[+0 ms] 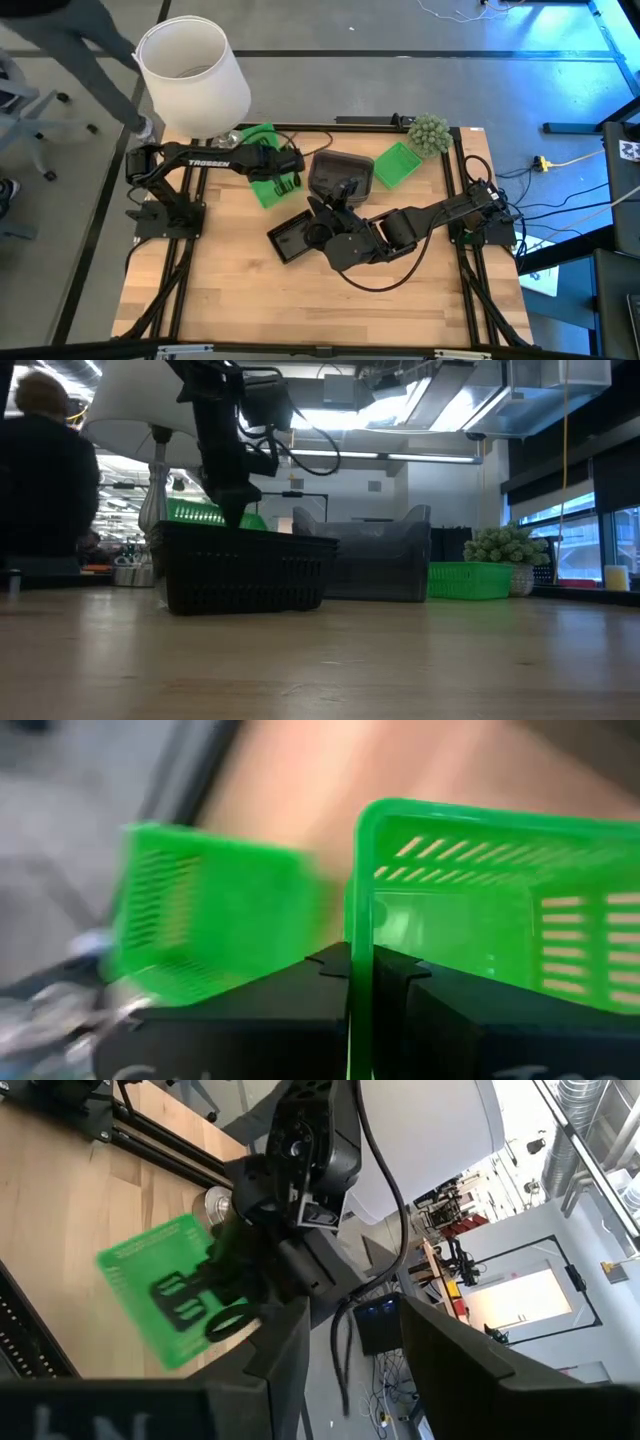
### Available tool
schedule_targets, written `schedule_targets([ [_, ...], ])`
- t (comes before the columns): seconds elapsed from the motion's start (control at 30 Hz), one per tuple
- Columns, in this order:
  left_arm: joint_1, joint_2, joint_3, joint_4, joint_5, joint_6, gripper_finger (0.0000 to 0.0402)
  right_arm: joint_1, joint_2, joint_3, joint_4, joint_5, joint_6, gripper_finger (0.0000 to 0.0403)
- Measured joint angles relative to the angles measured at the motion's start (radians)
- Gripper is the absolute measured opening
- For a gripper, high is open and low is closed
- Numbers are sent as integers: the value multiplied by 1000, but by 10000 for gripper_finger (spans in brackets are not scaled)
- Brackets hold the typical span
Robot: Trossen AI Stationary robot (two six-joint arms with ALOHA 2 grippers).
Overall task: Stack baskets by color
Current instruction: Move the bottom green basket to the top of the table
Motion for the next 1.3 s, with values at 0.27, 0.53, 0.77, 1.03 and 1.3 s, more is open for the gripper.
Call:
schedule_targets([
  [0.27,-18,14,-1,30,157,64,0,0,0,0,0,0,0,162],
  [0.53,-12,26,-1,53,230,57,0,0,0,0,-1,1,0,162],
  [0.77,-17,105,0,54,247,31,0,0,0,0,-1,1,0,162],
  [1.03,-19,118,0,80,248,27,0,-1,0,0,-2,1,-3,162],
  [1.3,-15,119,0,108,296,35,10,-6,0,0,-2,1,-3,162],
])
